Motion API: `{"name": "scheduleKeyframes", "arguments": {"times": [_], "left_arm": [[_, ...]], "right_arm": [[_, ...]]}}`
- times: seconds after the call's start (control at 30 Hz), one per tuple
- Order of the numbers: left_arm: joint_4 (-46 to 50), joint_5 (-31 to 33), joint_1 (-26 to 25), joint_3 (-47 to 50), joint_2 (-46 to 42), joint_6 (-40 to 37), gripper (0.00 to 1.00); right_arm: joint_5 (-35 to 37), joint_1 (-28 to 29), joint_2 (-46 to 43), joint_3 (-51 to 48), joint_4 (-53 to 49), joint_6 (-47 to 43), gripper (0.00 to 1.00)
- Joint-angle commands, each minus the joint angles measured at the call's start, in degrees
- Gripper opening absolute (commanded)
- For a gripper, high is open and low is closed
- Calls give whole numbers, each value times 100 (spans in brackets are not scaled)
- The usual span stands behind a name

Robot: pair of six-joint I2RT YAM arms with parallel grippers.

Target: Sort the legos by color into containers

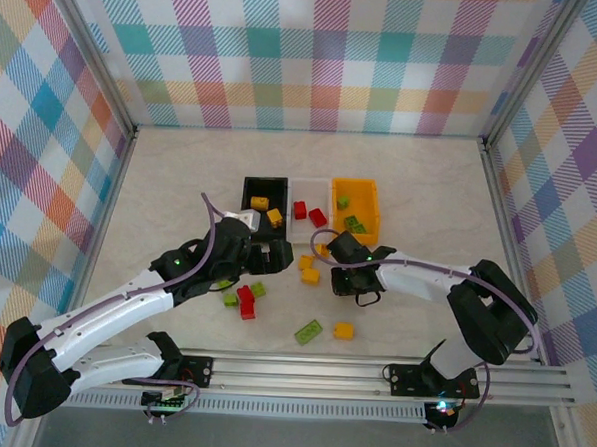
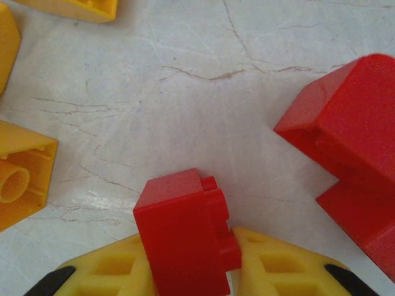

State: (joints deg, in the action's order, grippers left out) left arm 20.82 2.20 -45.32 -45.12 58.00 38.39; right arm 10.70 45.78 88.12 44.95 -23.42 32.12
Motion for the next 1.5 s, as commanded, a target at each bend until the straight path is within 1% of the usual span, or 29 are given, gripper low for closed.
{"name": "scheduleKeyframes", "arguments": {"times": [0.0,0.27,0.33,0.4,0.57,0.73,0.9,1.0,1.07,1.17,1.23,1.33,1.47], "left_arm": [[-45,53,-20,122,-41,74,100],[-62,83,-13,222,-45,120,100],[-26,136,-4,291,-61,135,100],[-24,150,-1,382,-99,165,100],[87,141,5,561,-183,289,100],[348,250,6,661,-542,320,100],[476,325,16,785,-935,346,100],[490,320,23,821,-1020,345,100],[479,308,31,837,-1012,345,100],[465,276,25,839,-1001,332,100],[439,257,37,839,-1006,325,100],[370,229,41,844,-997,296,100],[307,207,43,847,-942,281,100]], "right_arm": [[-31,91,-170,32,-37,-79,29],[-305,209,-1006,-25,-333,-81,28],[-445,212,-1215,118,-405,-160,28],[-528,196,-1197,502,-524,-328,28],[-793,-181,-223,1765,-395,-650,28],[-745,-535,1253,3250,-652,-897,28],[-505,-632,2181,4267,-929,-1067,29],[-391,-640,2533,4756,-1102,-1162,35],[-361,-649,2630,4939,-1148,-1186,45],[-376,-643,2465,4909,-1067,-1191,58],[-393,-648,2238,4732,-982,-1173,62],[-376,-649,1728,4193,-851,-1067,66],[-343,-649,775,3014,-619,-805,69]]}}
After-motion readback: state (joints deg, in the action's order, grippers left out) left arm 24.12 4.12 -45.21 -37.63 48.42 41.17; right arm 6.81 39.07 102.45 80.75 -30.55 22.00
